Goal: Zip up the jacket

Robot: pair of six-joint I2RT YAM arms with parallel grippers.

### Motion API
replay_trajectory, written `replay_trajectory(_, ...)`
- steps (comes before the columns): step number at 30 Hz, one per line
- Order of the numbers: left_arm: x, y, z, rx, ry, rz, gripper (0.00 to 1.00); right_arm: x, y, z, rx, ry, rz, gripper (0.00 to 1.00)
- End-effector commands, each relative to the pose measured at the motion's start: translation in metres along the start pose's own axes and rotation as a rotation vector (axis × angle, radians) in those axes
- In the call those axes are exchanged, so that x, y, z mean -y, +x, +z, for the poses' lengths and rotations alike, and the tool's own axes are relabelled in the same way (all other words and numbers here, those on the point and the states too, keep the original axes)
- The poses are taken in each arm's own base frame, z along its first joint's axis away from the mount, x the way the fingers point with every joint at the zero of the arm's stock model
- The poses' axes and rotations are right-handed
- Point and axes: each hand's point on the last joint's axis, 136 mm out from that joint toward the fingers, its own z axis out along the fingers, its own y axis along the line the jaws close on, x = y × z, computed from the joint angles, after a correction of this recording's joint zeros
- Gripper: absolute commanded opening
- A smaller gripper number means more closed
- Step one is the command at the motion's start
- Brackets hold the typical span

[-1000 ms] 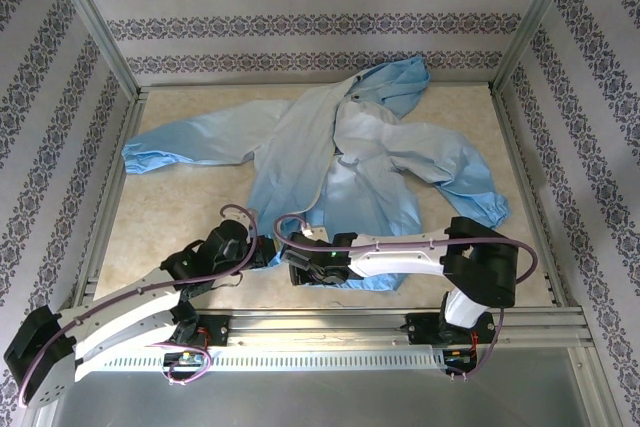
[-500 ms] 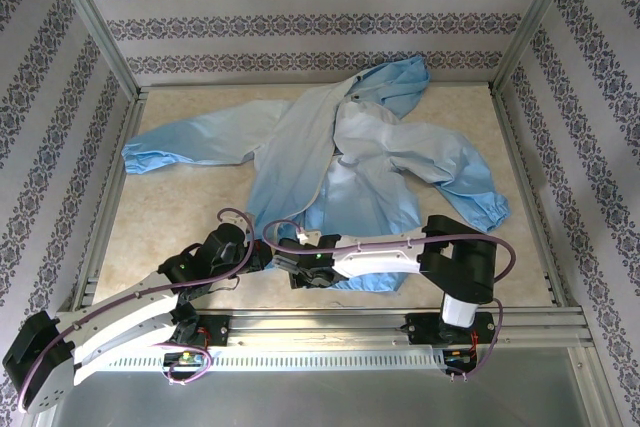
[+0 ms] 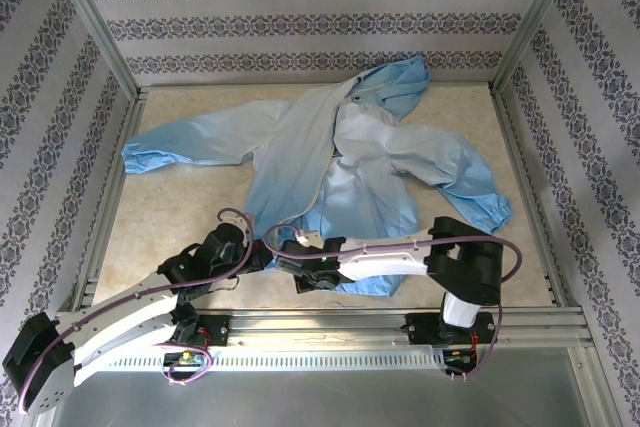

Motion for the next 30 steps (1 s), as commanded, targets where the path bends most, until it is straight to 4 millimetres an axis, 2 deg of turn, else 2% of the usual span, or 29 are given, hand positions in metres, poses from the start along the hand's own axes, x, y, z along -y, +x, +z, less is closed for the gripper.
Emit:
replay_trajectory(1,0.017,-0.013,-0.005,0.055,0.089,0.018,0.0,-0.001,-0.026,-0.028,0.132,-0.117,-0.026,0.0)
replay_trajectory(5,0.039,-0.026,-0.016,0.117,0.184,0.048,0.0,0.0,-0.052,-0.065,0.28,-0.241,-0.053,0.0)
replay_trajectory(9,0.058,-0.035,-0.025,0.162,0.263,0.101,0.0,0.006,-0.068,-0.094,0.375,-0.352,-0.075,0.0)
replay_trajectory(14,0.088,-0.041,-0.033,0.184,0.389,0.135,0.0,0.015,-0.083,-0.116,0.46,-0.52,-0.028,0.0)
replay_trajectory(19,0.117,-0.035,-0.028,0.185,0.462,0.194,0.0,0.022,-0.087,-0.118,0.455,-0.558,-0.021,0.0)
replay_trajectory(22,0.133,-0.024,-0.016,0.157,0.475,0.224,0.0,0.028,-0.085,-0.113,0.43,-0.539,-0.005,0.0)
replay_trajectory(25,0.138,-0.012,0.007,0.116,0.464,0.224,0.0,0.035,-0.083,-0.107,0.417,-0.532,0.022,0.0)
replay_trajectory(30,0.134,-0.001,0.04,0.086,0.431,0.201,0.0,0.051,-0.074,-0.094,0.384,-0.525,0.076,0.0)
